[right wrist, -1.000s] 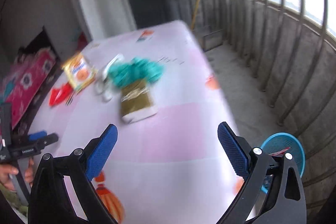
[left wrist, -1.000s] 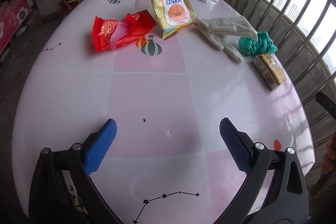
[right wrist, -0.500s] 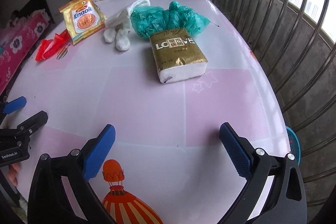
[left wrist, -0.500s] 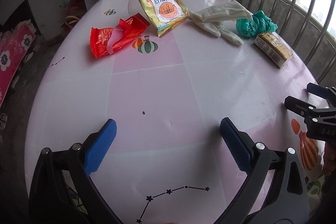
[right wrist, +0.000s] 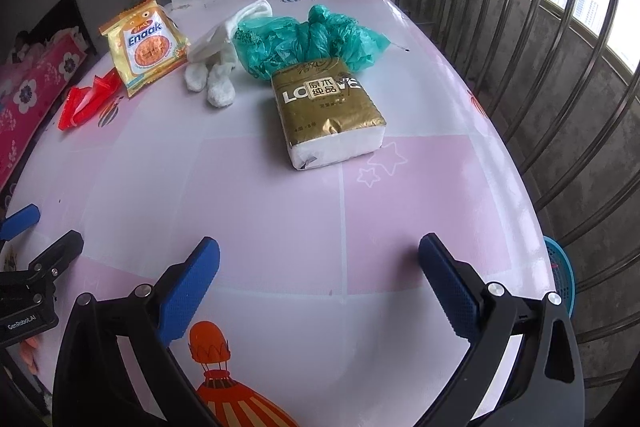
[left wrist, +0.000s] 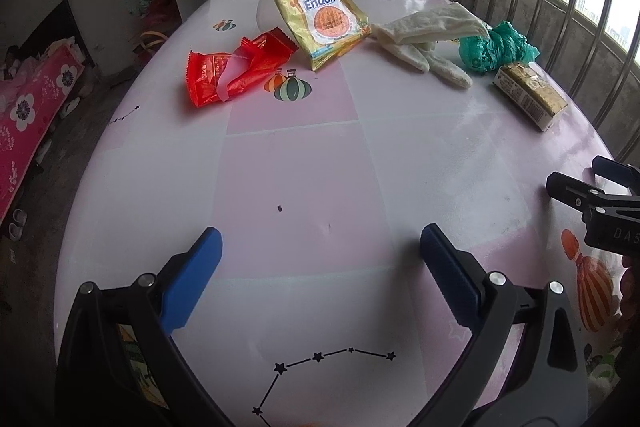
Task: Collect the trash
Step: 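Move both tools back over the table toward the red wrapper and tissue pack, then grasp the red wrapper with the left tool while the right tool grasps the gold tissue pack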
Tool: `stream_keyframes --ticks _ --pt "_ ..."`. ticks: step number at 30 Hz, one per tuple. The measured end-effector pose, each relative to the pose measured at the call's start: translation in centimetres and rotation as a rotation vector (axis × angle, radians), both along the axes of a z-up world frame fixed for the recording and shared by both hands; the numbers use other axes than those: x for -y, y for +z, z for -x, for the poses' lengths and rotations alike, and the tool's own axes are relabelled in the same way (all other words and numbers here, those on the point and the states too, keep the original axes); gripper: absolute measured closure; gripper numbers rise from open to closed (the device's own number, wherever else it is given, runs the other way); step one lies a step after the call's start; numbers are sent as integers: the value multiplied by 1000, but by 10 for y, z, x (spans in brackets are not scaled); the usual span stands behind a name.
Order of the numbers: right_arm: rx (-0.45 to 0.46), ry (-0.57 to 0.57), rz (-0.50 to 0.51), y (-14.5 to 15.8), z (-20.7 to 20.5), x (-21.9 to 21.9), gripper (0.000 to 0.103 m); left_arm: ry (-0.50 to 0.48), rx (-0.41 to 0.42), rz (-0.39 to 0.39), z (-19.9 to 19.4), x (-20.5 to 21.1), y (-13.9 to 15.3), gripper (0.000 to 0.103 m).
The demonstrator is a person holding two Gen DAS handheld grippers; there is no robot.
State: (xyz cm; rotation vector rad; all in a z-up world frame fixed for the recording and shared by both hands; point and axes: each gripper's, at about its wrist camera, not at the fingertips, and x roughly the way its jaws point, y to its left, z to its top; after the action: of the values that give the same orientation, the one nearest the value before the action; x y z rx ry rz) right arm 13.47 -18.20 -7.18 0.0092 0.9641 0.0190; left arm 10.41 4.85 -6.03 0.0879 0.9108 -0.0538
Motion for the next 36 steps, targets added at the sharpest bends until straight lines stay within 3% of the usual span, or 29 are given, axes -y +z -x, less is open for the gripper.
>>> stream_keyframes --ticks 4,15,18,21,24,28,31,36 --pt "-21 -5 2 1 -3 -1 6 -13 -8 46 0 -7 -2 7" --pt "-18 -13 1 1 -6 -3 6 -67 -18 58 -1 -12 -2 7" --pt "-27 -9 -1 1 -6 -2 6 -83 -16 133 0 -22 2 7" --pt "-32 0 -1 1 -7 -3 6 -81 -12 262 -5 -44 10 8" --pt "-48 -3 -11 2 -10 -2 6 -56 73 294 -12 -66 25 8" --pt "-46 1 -104 11 -18 10 6 -51 186 287 -28 -86 48 9" --pt "-7 -30 -147 21 -24 24 6 -19 200 323 -50 -100 56 9" --pt "61 -37 -172 37 -40 38 11 42 172 394 -84 -114 45 27"
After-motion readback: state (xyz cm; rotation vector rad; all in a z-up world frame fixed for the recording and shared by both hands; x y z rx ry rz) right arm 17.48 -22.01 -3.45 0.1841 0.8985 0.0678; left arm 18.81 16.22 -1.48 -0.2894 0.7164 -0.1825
